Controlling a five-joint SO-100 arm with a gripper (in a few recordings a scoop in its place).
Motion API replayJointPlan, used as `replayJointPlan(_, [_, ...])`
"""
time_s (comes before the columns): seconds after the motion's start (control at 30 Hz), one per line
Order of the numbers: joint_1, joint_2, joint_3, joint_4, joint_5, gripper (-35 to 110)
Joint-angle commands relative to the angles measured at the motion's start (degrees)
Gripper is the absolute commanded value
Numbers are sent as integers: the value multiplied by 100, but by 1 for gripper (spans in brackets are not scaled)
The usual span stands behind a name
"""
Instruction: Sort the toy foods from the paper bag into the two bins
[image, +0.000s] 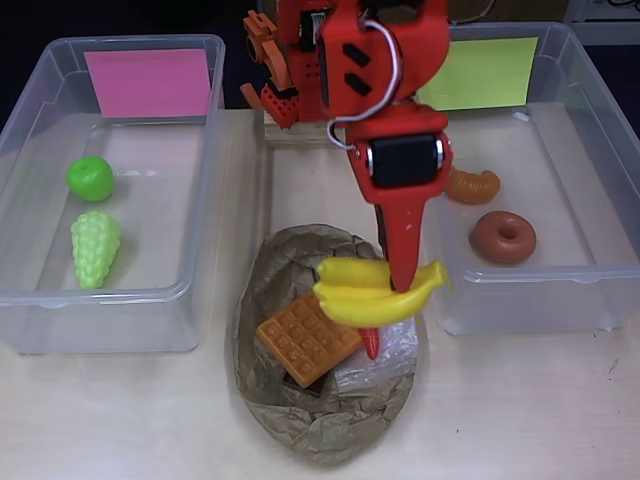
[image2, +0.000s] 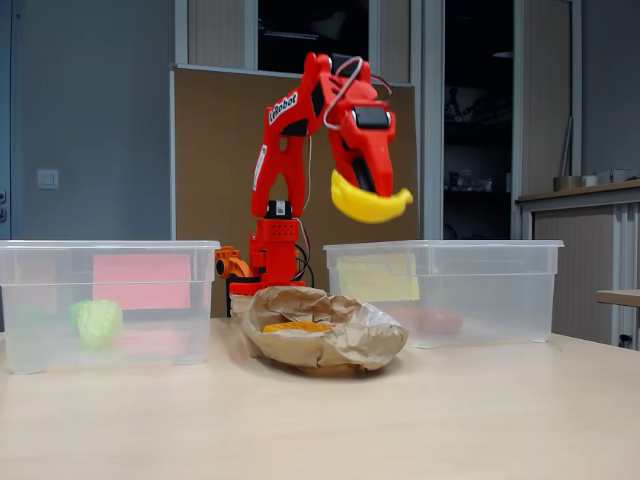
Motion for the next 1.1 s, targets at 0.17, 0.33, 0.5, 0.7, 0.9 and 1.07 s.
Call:
replayJointPlan(0.17, [905, 1916, 1477, 70, 308, 0])
replayJointPlan(0.33, [1846, 3278, 2830, 114, 984, 0])
replayJointPlan(0.5, [2769, 4456, 3832, 149, 1529, 0])
replayJointPlan(0.7, [3823, 5221, 4588, 448, 2030, 0])
replayJointPlan(0.9, [4588, 5440, 5300, 387, 2426, 1])
replayJointPlan(1.07, [5071, 5282, 5801, -35, 2355, 1])
